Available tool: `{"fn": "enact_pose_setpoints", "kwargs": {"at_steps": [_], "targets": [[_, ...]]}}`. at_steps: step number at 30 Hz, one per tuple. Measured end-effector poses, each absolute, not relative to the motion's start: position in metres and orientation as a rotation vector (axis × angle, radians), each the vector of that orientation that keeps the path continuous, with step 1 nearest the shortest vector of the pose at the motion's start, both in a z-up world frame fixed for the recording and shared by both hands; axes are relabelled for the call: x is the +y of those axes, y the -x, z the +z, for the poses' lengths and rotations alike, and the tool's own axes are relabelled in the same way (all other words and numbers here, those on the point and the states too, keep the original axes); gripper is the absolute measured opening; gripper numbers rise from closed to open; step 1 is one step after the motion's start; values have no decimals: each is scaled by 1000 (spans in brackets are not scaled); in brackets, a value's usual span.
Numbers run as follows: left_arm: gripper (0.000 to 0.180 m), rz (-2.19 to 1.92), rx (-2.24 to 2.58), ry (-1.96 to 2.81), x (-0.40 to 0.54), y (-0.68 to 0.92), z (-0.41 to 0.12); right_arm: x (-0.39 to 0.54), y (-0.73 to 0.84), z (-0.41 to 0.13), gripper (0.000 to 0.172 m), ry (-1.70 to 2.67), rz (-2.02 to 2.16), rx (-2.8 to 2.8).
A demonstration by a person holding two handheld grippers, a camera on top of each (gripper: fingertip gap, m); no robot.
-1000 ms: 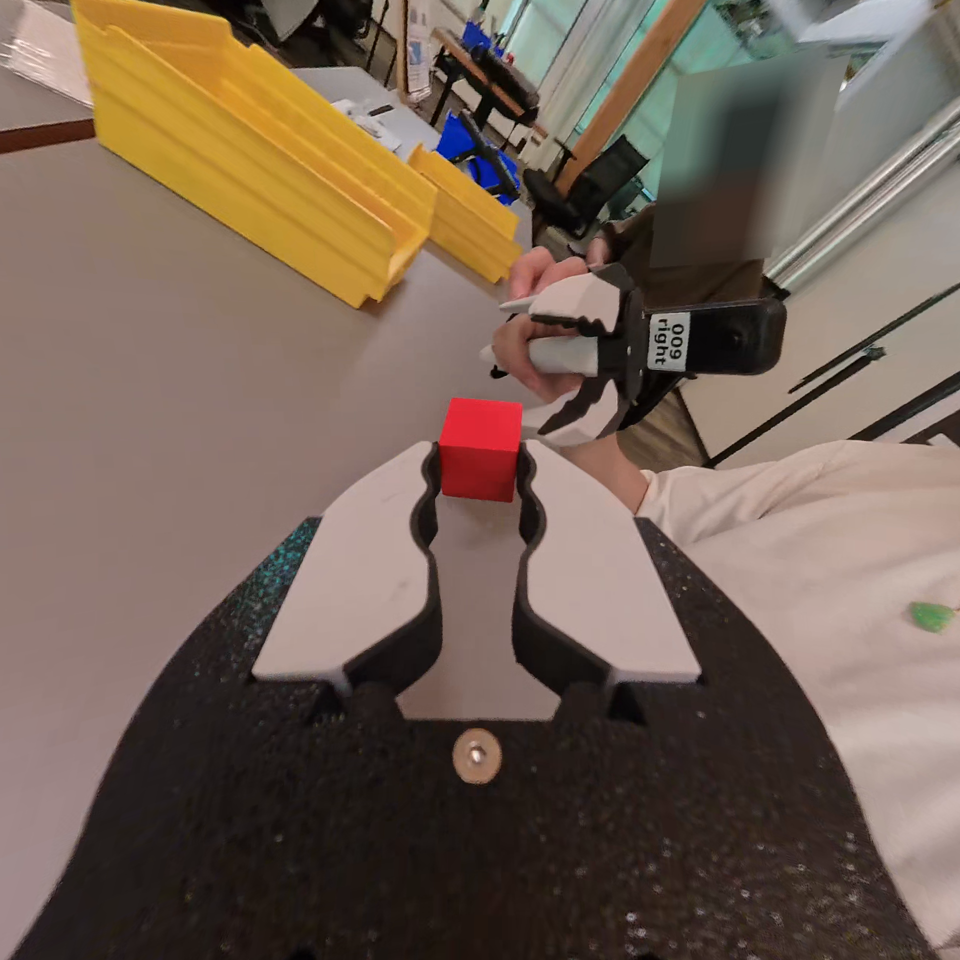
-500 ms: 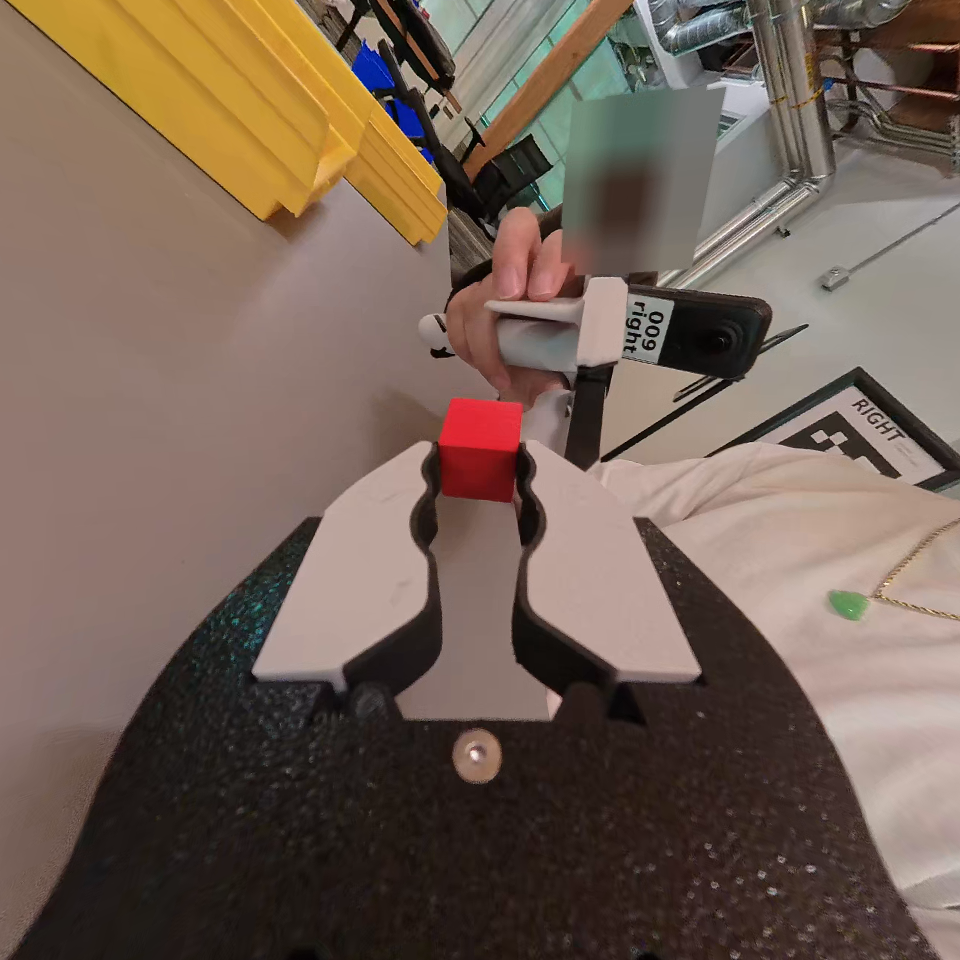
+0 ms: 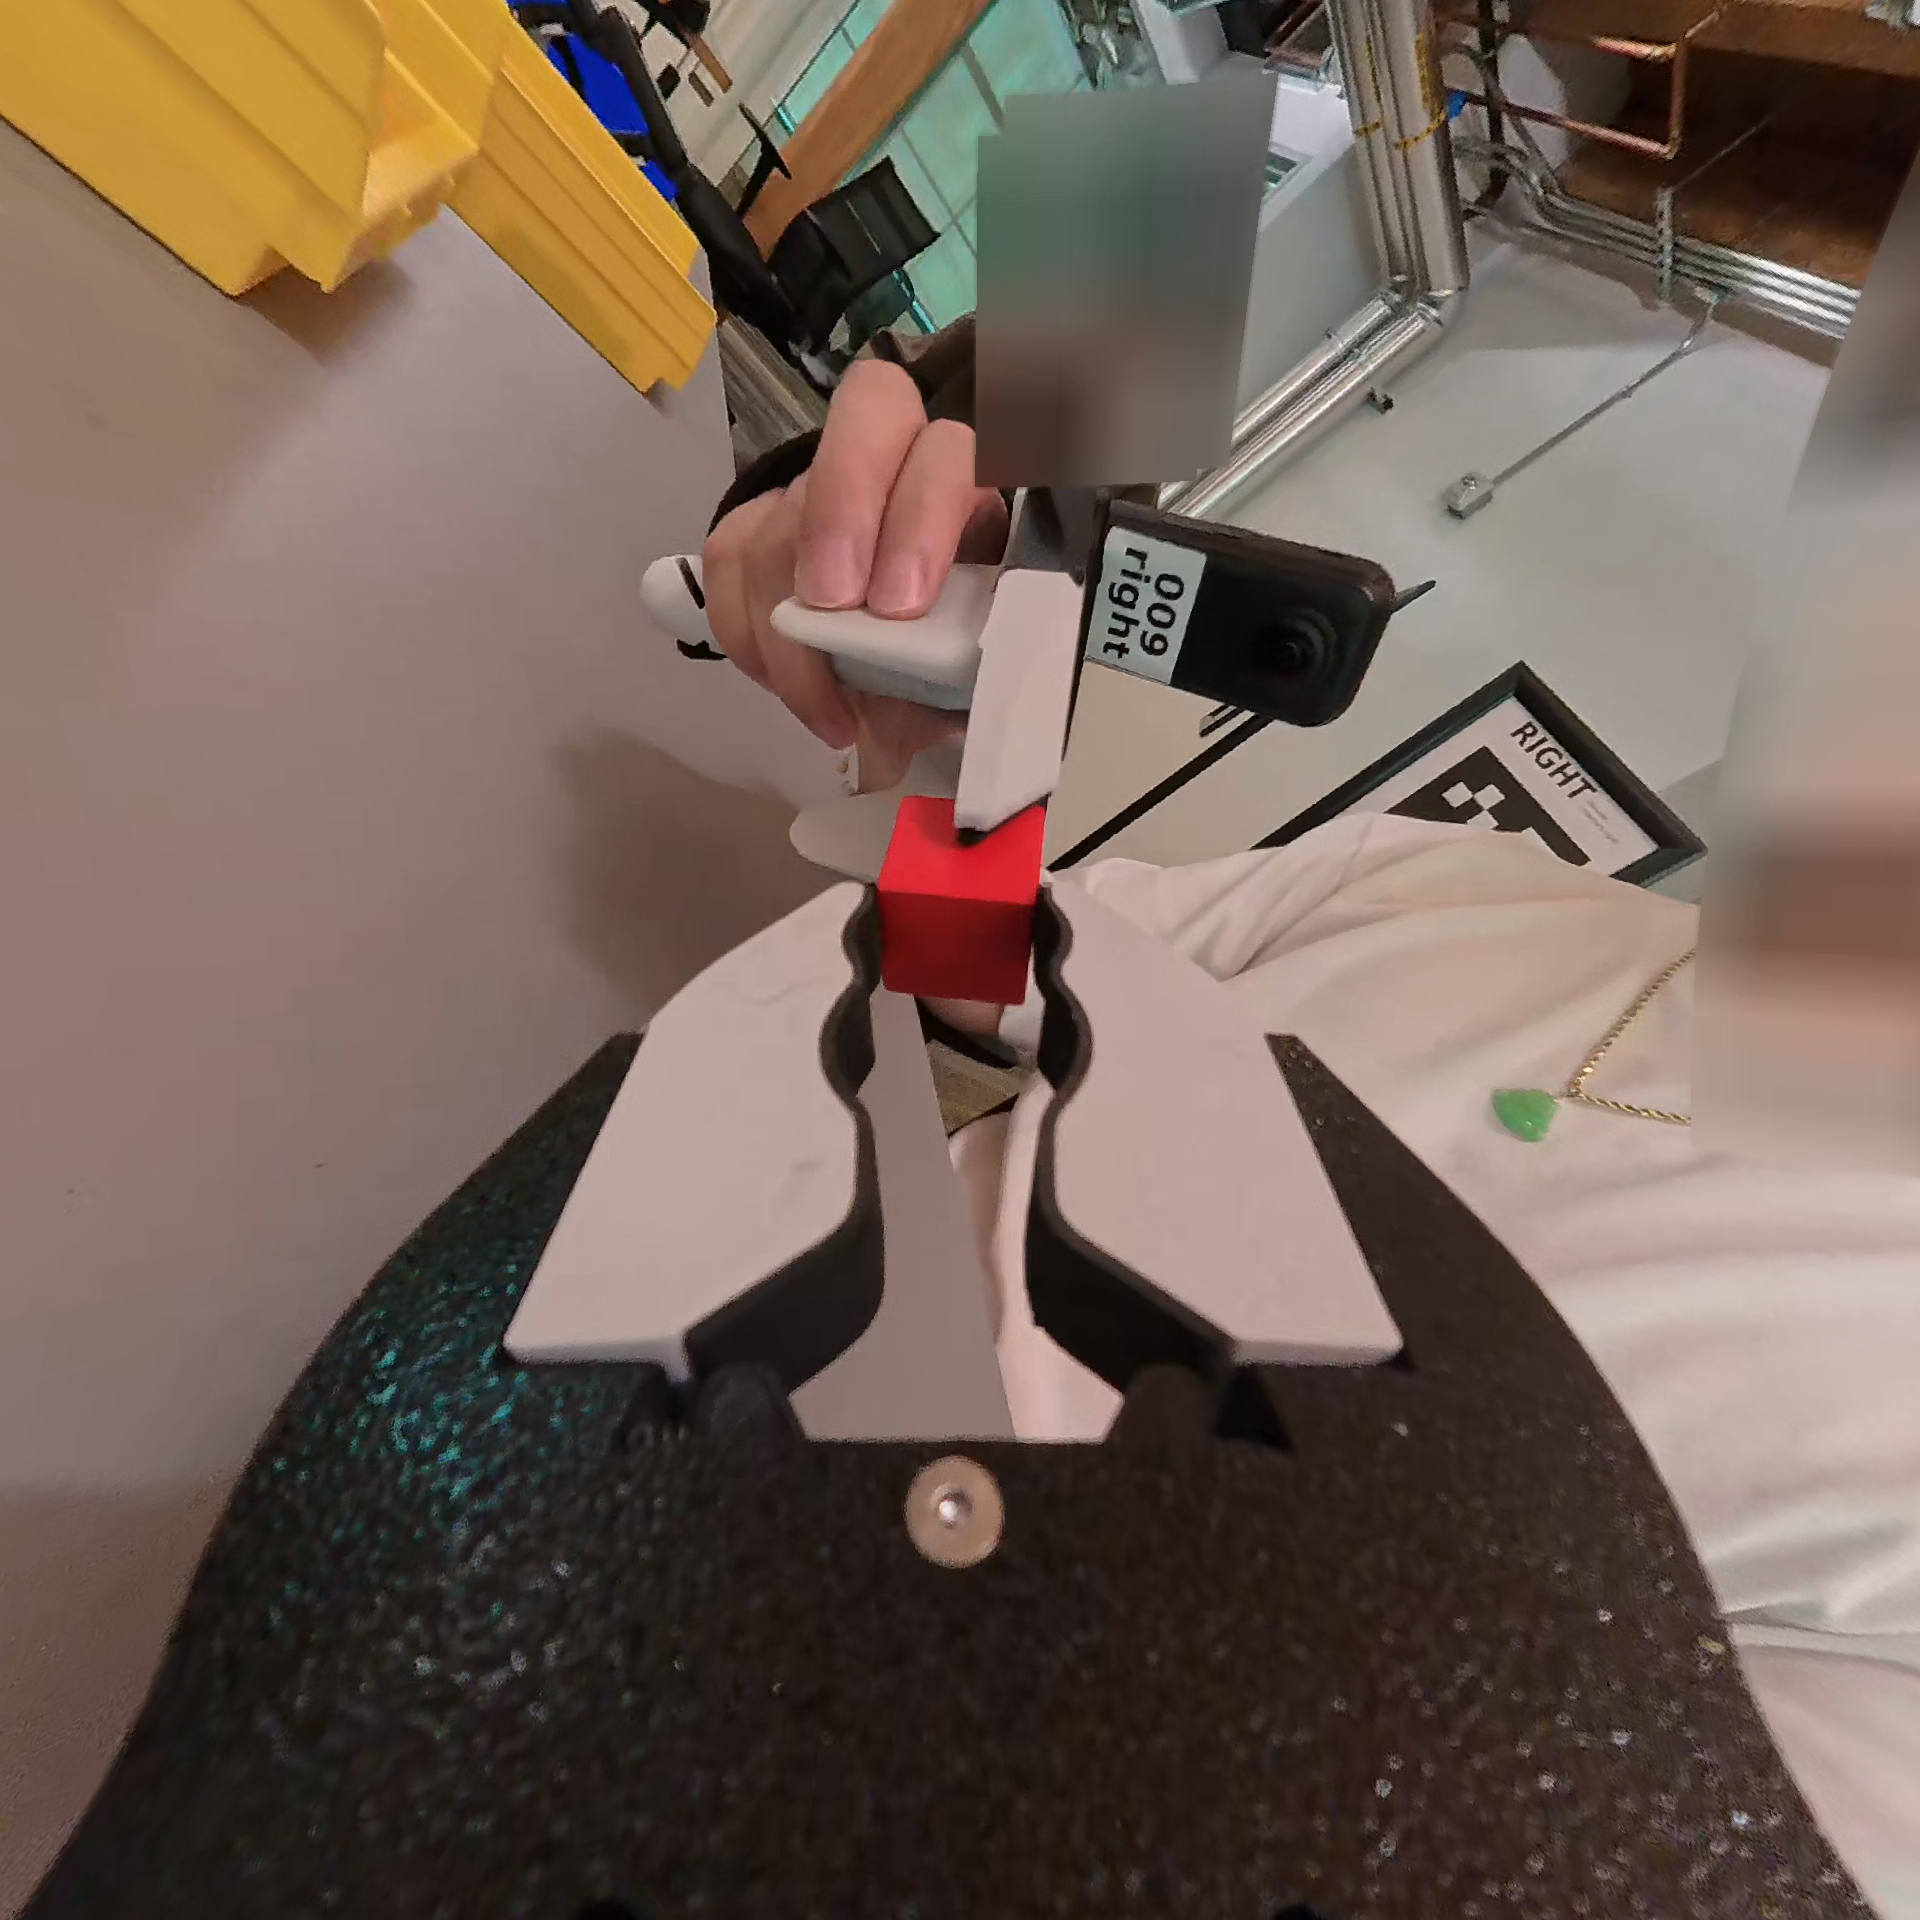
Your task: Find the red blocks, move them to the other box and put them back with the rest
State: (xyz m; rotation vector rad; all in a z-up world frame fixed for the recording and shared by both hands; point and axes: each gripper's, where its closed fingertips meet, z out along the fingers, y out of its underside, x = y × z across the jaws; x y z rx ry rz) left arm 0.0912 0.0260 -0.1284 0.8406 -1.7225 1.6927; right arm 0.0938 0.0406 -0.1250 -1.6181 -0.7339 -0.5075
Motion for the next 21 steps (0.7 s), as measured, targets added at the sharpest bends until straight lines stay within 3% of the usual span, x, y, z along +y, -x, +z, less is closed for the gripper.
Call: {"fn": "enact_pose_setpoints", "kwargs": {"at_steps": [4, 7, 9, 16, 21], "targets": [[29, 1837, -1684, -872, 29, -103, -117, 39, -105, -112, 27, 1628, -524, -616], [55, 1885, -1800, -1066, 44, -124, -128, 22, -142, -97, 27, 1669, -561, -372], [59, 1889, -1962, -1207, 56, -137, -140, -6, -181, -88, 27, 1729, -638, -165], [52, 1786, -2310, -1422, 69, -154, -161, -161, -345, -65, 27, 1886, -879, 572], [49, 1749, -2377, -1391, 59, -157, -169, -198, -443, -67, 27, 1970, -811, 789]]}}
